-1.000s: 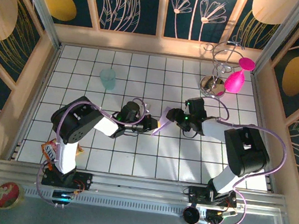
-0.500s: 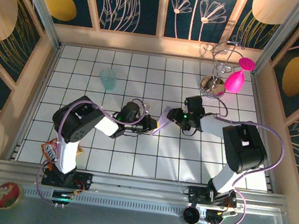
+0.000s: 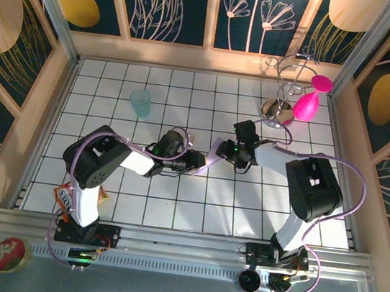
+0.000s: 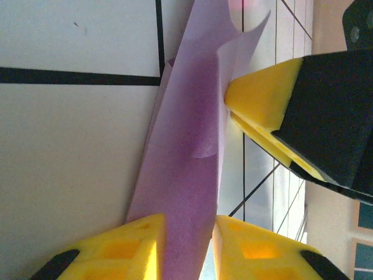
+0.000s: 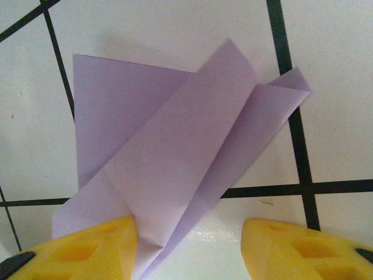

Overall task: Fold a paper plane with a square sheet of paper (pick it up from the middle)
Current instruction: Fold the wing for the fifth time at the center of the table.

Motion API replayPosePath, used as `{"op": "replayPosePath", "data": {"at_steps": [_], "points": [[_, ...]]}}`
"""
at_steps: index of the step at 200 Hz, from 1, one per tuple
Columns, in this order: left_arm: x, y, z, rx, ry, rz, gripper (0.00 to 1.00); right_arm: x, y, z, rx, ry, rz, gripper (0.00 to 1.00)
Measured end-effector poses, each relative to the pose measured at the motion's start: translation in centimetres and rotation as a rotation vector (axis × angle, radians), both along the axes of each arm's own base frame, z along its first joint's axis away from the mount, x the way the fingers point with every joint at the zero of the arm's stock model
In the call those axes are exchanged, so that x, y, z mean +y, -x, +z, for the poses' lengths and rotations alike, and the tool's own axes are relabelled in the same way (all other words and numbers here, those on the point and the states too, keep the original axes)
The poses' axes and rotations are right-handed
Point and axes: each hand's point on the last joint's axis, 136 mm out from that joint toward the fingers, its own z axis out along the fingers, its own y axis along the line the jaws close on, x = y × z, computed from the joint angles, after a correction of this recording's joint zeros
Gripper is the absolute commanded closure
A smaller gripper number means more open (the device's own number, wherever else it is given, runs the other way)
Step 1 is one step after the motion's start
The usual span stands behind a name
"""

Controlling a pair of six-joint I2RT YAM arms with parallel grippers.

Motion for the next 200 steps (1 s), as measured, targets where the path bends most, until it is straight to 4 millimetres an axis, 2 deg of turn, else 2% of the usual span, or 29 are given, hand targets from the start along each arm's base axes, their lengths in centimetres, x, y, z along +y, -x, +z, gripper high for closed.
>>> {"op": "replayPosePath", "data": {"at_steps": [60, 118, 200], "points": [[1.3, -0.5, 1.7, -0.076, -0.08, 0.027, 0.55, 0.0, 0.0, 0.0, 0.005, 0.01, -0.001, 0.47], [2.3, -0.3, 0.1, -0.122, -0.243, 0.015, 0.43, 0.0, 0.0, -0.1, 0.007, 0.009, -0.001, 0.47], [0.9, -0.9, 1.6, -0.354, -0.316, -0.126, 0.34, 0.0, 0.0, -0.1, 0.008, 0.009, -0.003, 0.47]]}}
